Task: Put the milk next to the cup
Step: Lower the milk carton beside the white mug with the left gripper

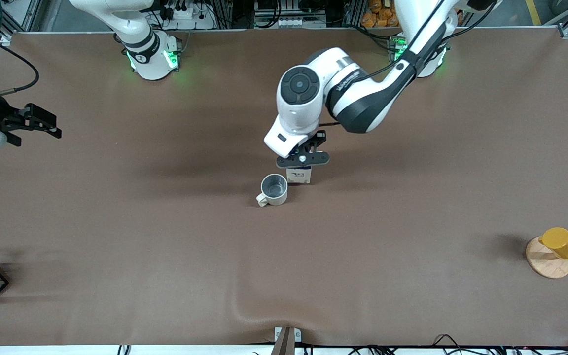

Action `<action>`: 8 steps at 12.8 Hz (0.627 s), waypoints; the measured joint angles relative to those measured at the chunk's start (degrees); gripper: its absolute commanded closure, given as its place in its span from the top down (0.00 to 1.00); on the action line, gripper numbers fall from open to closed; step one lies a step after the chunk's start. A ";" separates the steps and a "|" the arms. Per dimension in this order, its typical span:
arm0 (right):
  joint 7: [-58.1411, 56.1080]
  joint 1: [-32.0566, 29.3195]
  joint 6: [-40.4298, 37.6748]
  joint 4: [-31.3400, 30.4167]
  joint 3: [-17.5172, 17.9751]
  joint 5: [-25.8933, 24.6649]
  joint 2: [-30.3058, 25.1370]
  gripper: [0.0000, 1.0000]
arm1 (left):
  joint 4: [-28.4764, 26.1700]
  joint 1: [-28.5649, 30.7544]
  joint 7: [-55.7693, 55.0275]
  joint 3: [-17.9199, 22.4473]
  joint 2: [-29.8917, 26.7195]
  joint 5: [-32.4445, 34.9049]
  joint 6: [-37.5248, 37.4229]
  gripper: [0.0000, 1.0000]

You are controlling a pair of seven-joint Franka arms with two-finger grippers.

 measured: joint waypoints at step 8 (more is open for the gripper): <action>6.49 0.31 -1.74 2.98 0.77 -2.74 -0.10 1.00 | 1.44 -7.41 -0.64 4.87 1.87 0.00 3.11 0.39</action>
